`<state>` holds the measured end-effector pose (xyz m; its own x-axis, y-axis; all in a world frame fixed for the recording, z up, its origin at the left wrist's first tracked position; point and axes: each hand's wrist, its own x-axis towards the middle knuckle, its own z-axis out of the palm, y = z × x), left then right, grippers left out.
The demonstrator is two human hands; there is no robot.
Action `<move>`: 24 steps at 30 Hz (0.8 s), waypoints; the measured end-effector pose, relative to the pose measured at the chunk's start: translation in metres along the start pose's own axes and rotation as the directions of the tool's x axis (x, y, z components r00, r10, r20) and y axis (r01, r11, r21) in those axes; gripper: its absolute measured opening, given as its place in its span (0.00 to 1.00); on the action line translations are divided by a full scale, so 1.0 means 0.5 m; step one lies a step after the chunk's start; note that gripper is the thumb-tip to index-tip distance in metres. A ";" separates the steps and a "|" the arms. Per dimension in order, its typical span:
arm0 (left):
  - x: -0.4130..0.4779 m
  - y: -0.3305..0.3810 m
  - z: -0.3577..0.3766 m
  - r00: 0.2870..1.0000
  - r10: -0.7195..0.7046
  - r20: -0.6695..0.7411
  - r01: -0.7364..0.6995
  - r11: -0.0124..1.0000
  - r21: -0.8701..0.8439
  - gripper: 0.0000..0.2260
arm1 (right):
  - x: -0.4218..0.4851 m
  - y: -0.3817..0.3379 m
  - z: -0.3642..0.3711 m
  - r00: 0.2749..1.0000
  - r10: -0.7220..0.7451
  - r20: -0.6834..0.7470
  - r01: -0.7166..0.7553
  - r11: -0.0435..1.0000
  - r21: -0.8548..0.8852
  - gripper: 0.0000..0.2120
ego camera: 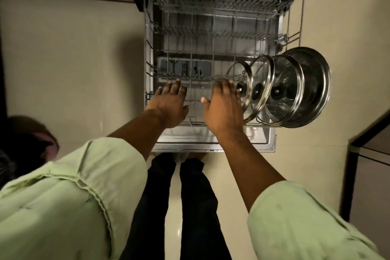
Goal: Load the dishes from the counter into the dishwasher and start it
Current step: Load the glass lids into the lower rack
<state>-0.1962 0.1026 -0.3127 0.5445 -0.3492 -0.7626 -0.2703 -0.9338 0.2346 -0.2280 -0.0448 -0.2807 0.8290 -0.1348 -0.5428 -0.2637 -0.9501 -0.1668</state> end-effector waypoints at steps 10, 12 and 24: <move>-0.281 -0.009 -0.108 0.976 -0.129 -0.178 0.135 0.990 0.024 0.30 | -0.171 -0.100 -0.173 0.988 -0.152 0.018 0.152 0.988 -0.040 0.33; -0.338 -0.001 -0.155 0.959 -0.158 -0.237 0.166 0.986 0.015 0.30 | -0.204 -0.122 -0.227 0.979 -0.204 -0.016 0.203 0.978 -0.057 0.33; -0.632 -0.024 -0.433 0.762 -0.280 -0.583 0.286 0.954 -0.085 0.30 | -0.290 -0.307 -0.528 0.849 -0.444 -0.286 0.426 0.896 -0.126 0.34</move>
<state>-0.1930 0.2070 0.0562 0.9540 -0.0503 -0.2955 -0.0349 -0.9978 0.0571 -0.1777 0.0462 0.0410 0.9620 0.2270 -0.1516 0.1791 -0.9440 -0.2772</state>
